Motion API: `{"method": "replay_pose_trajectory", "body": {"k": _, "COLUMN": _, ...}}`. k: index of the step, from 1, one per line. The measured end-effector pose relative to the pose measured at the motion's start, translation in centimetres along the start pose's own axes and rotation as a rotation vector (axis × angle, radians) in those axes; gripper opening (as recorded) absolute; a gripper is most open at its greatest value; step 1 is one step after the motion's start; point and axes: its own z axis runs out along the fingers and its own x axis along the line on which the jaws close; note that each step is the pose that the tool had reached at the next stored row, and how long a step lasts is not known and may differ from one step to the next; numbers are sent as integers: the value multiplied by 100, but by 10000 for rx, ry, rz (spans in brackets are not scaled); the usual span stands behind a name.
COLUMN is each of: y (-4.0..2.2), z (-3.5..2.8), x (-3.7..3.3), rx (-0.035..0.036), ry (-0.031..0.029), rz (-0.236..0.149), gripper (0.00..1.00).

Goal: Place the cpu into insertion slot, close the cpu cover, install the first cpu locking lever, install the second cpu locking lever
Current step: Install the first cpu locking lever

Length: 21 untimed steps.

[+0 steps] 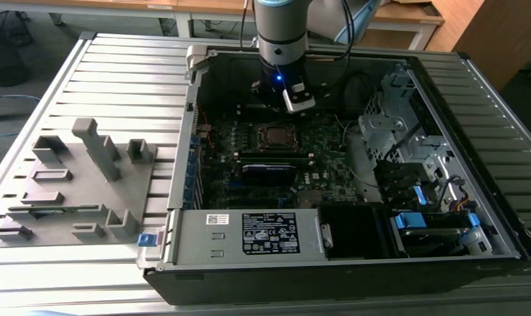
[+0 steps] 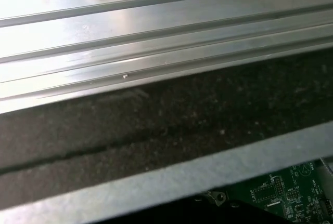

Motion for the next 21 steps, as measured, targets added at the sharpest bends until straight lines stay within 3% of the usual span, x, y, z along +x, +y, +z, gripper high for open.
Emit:
{"method": "replay_pose_trajectory", "body": {"k": 7, "y": -9, "z": 21, "x": 17, "rx": -36, "ry": -143, "rz": -24, "gripper": 11}}
{"method": "replay_pose_trajectory", "body": {"k": 14, "y": -26, "z": 35, "x": 19, "rx": -56, "ry": -220, "rz": -35, "gripper": 11}}
{"method": "replay_pose_trajectory", "body": {"k": 21, "y": -46, "z": 59, "x": 39, "rx": -96, "ry": -380, "rz": -60, "gripper": 11}}
